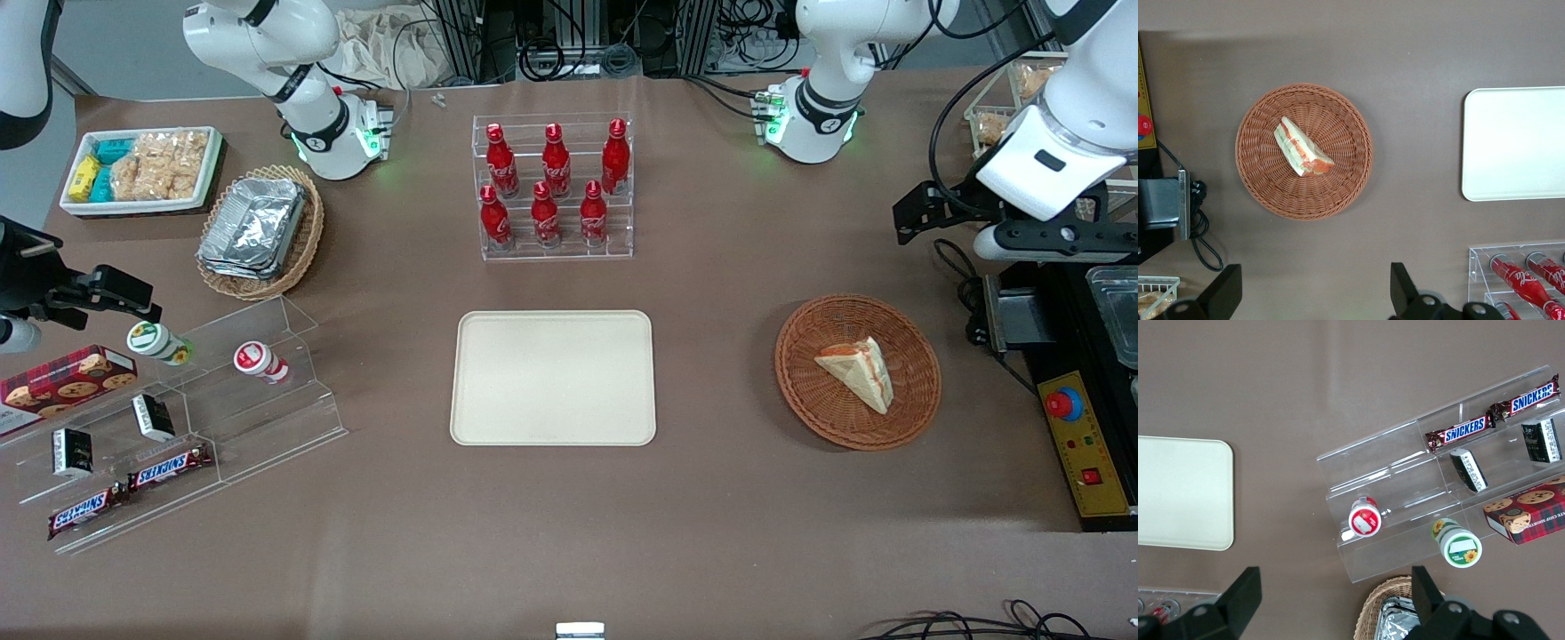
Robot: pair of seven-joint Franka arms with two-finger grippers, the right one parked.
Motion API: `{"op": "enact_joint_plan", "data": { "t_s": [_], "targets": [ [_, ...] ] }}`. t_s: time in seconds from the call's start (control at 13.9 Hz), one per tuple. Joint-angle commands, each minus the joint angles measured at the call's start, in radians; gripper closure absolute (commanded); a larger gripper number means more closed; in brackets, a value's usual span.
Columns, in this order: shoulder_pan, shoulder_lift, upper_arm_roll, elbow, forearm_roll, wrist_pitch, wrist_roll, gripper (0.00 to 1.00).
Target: Place sandwich from basket to tray
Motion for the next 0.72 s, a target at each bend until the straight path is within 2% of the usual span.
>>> {"op": "enact_joint_plan", "data": {
  "t_s": [0.0,0.22,0.51,0.65],
  "targets": [
    [-0.009,0.022,0.007,0.050,0.019,-0.079,0.013,0.00],
    [-0.004,0.028,0.008,0.056,0.006,-0.082,-0.062,0.00],
    [0.000,0.085,0.013,0.044,0.014,-0.070,-0.389,0.00],
    [0.025,0.125,0.015,0.035,0.017,-0.068,-0.452,0.00]
  ]
}}
